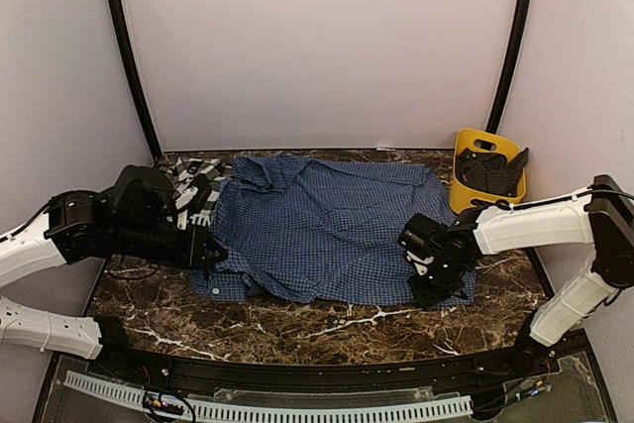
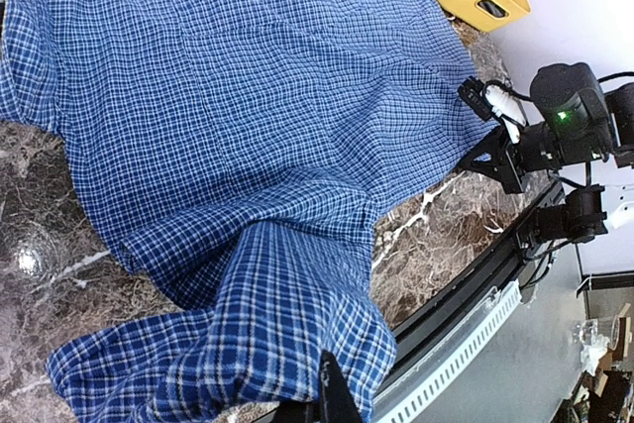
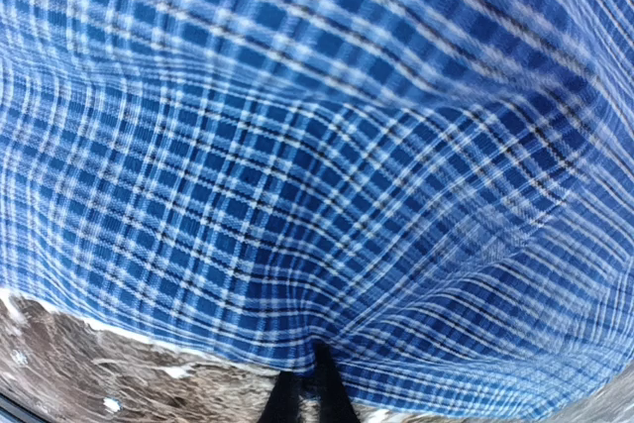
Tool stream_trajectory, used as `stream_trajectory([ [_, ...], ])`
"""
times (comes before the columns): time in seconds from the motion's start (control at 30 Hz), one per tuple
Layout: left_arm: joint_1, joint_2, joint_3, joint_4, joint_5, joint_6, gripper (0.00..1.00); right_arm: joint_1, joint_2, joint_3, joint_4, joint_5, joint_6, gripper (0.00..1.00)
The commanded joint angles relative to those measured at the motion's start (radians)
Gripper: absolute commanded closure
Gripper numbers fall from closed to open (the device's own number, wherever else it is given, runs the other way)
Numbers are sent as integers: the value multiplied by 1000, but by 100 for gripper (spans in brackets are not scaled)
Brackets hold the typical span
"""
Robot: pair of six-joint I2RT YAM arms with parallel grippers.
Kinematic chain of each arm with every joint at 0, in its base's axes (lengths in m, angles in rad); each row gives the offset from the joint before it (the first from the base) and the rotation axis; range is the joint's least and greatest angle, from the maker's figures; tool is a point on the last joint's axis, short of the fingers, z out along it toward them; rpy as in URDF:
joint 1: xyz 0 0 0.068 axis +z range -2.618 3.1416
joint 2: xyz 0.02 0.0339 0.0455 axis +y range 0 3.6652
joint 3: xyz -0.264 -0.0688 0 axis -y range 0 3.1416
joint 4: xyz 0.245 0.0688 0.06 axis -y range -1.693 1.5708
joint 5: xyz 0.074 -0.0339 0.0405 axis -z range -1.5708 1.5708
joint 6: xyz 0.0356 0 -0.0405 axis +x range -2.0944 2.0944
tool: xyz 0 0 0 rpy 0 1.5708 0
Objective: Fold and stack the long sleeve shirts
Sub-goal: Pick up the flattened shirt from the center of the board, then fold the flattened shirt at the center of the board.
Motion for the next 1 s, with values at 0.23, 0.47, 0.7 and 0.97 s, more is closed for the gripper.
stream_trajectory([
  [0.23, 9, -9, 132, -245, -24, 24, 100, 95, -151, -15, -112, -18, 105, 100],
  [0.47, 9, -16, 221, -440, -61, 12, 100, 162, -233, 11, -220, -34, 162, 100],
  [0.7, 9, 54, 338, -364, -144, 63, 100, 163, -170, 135, -295, 33, 109, 100],
  [0.97, 146, 191, 405, -197, -245, 217, 100, 80, -32, 310, -343, 171, 21, 100],
])
